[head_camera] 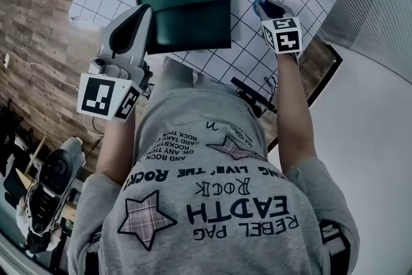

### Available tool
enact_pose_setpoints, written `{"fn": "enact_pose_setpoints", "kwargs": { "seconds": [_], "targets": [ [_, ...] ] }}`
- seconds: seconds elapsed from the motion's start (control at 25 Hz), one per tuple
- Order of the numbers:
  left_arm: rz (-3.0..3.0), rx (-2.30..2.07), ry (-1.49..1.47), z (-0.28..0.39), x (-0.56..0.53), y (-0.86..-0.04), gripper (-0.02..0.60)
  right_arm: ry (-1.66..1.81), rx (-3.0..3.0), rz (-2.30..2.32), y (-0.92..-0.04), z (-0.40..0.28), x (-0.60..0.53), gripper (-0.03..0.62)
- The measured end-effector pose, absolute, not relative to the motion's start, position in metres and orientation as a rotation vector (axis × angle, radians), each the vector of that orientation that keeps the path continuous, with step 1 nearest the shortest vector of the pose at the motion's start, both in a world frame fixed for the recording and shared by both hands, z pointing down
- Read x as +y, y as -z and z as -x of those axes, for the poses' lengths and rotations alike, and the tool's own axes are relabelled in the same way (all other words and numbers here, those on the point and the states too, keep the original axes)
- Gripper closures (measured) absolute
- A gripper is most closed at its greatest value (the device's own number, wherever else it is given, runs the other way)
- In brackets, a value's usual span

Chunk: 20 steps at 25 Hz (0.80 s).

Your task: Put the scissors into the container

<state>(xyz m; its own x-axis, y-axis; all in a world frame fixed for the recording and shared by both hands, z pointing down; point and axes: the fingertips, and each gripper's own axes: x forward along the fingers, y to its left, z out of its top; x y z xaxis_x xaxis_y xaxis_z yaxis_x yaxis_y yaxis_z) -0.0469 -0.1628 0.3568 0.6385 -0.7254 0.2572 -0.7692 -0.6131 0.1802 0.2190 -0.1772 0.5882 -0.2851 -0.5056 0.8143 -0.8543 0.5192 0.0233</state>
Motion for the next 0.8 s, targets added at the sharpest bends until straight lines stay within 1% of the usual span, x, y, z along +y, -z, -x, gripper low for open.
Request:
{"fn": "enact_pose_setpoints", "kwargs": {
  "seconds": [0.28, 0.8],
  "targets": [
    [-2.59, -1.224, -0.214, 0.051, -0.163, -0.352, 0.58, -0.529, -1.964, -1.143, -0.568, -0.223, -0.18, 0.51],
    [-2.624, -1.234, -0.174, 0.051, -0.163, -0.335, 0.58, -0.457, -2.06, -1.272, -0.504, -0.228, -0.179, 0.514]
  ]
}}
